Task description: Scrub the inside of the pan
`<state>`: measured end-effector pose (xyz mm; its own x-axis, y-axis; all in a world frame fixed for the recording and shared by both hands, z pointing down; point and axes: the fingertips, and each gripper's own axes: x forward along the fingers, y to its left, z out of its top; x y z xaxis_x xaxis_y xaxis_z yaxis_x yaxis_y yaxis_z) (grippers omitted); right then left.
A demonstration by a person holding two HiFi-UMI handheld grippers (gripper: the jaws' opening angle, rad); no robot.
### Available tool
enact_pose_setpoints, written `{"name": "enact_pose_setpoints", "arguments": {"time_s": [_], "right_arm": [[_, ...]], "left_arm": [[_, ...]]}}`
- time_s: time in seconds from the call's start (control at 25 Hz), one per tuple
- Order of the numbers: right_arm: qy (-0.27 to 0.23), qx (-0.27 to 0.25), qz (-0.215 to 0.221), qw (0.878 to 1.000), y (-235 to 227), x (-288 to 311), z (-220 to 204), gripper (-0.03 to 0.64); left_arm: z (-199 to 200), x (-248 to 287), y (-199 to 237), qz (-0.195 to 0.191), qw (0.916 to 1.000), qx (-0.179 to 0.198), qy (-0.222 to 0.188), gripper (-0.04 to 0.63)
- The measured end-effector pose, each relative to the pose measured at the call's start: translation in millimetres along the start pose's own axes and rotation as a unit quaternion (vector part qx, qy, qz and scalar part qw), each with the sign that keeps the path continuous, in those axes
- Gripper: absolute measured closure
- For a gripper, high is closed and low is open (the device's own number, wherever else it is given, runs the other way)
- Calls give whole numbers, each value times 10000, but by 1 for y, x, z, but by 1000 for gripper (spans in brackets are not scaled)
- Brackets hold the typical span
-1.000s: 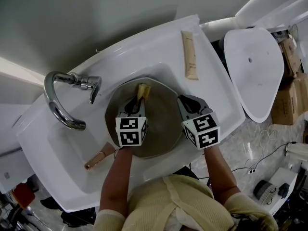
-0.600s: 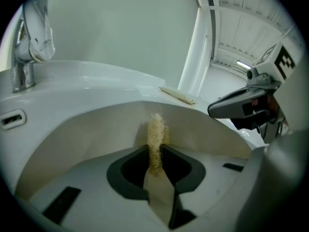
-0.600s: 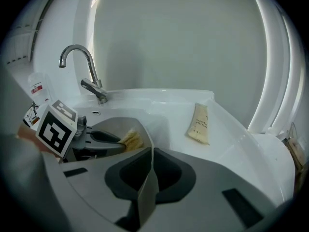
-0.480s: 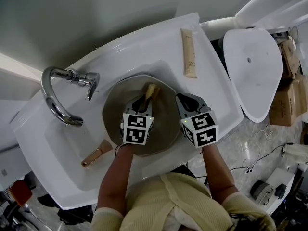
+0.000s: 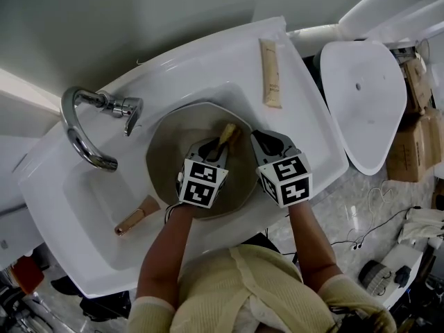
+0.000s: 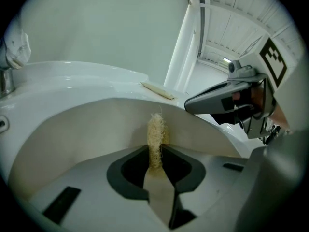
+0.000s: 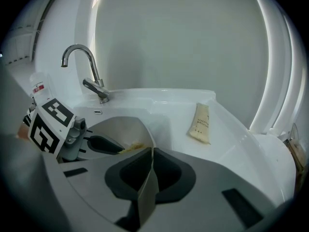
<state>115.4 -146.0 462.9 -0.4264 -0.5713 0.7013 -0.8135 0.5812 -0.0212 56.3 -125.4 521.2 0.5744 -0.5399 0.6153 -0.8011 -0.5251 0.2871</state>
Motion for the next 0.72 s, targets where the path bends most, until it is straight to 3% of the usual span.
{"name": "enact_pose_setpoints", "arguments": {"time_s": [0.24,0.72], "right_arm": [[25,-29,-16,10000,2,-1,-2,588],[68,-20,-49,10000,4,-7,-8,588]], "left_arm": [[-3,-3,-23,-385,9991,152,91,474],[-21,-20,-56,-769,9936,718,406,474]]}}
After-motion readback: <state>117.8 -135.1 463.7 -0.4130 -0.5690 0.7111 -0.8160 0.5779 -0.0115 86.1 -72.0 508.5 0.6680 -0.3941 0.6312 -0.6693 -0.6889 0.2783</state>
